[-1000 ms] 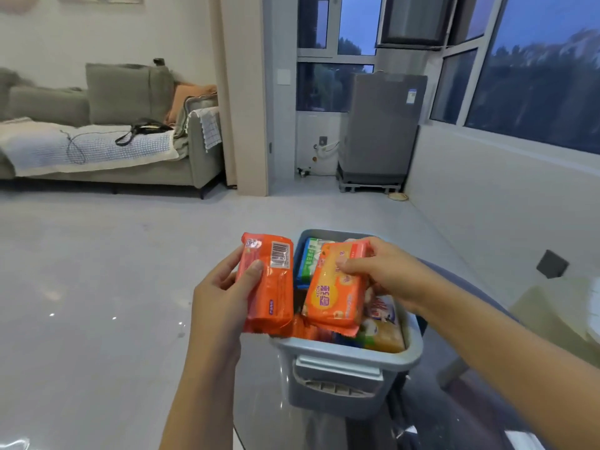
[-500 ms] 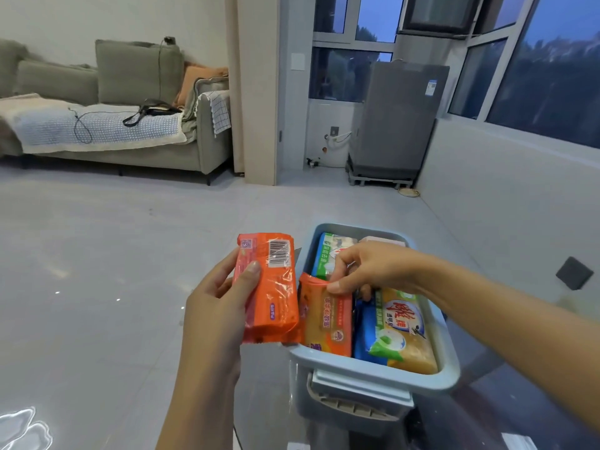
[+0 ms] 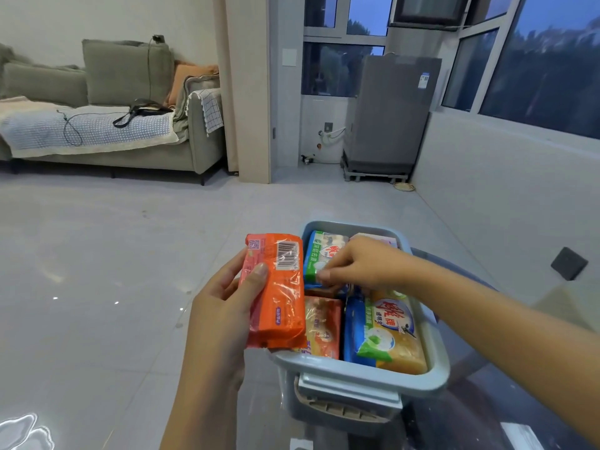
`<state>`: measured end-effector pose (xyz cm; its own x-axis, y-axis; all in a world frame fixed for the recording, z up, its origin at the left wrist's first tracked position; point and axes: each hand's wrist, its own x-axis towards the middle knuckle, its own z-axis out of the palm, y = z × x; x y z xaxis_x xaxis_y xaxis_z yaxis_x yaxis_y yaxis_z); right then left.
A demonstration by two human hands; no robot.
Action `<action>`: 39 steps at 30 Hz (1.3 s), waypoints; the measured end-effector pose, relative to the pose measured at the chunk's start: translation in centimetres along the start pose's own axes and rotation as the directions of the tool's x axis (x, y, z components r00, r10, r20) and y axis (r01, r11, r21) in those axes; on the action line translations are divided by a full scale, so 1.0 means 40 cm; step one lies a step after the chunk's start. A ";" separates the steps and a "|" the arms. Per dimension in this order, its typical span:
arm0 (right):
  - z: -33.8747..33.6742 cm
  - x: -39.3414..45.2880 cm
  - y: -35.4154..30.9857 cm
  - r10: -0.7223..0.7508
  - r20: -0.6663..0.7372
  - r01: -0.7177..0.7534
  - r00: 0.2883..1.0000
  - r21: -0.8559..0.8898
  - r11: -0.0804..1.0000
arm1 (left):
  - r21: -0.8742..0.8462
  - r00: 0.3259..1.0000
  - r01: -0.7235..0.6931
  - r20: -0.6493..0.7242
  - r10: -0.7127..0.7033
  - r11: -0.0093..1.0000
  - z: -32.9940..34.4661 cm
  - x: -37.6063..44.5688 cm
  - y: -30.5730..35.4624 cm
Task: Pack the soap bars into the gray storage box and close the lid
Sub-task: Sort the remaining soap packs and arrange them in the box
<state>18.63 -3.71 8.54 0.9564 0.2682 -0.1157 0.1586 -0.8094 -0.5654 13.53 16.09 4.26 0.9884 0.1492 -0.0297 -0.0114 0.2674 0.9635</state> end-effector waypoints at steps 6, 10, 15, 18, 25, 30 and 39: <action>-0.030 -0.032 -0.028 -0.086 0.052 0.034 0.995 0.633 0.774 | 0.041 0.999 -0.030 0.031 0.029 0.999 0.016 -0.009 0.009; -0.017 -0.030 -0.050 -0.140 0.017 0.101 0.990 0.604 0.790 | 0.042 0.995 -0.077 0.075 0.073 0.996 0.031 -0.021 0.009; -0.019 -0.033 -0.046 -0.076 -0.041 0.086 0.996 0.561 0.824 | 0.042 0.988 -0.074 0.136 0.068 0.996 0.046 -0.029 0.003; -0.024 -0.035 -0.023 0.033 -0.067 0.010 0.997 0.562 0.827 | 0.052 0.992 -0.067 0.111 0.061 0.996 0.046 -0.021 -0.009; 0.002 -0.042 -0.002 0.173 -0.022 -0.157 0.985 0.327 0.932 | 0.101 0.994 -0.069 0.087 0.060 0.992 0.049 -0.019 -0.029; 0.036 -0.031 -0.019 0.104 -0.044 -0.099 0.994 0.107 0.989 | 0.140 0.996 -0.068 0.065 0.060 0.988 0.048 -0.019 -0.035; 0.068 -0.025 0.002 0.059 -0.160 -0.080 0.985 -0.132 0.988 | 0.168 0.997 -0.062 0.061 0.052 0.984 0.043 -0.015 -0.043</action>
<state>17.00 -2.61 6.41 0.9910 0.1330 -0.0160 0.1123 -0.8899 -0.4420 13.24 13.89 3.07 0.9938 0.1047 0.0372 -0.0471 0.0940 0.9945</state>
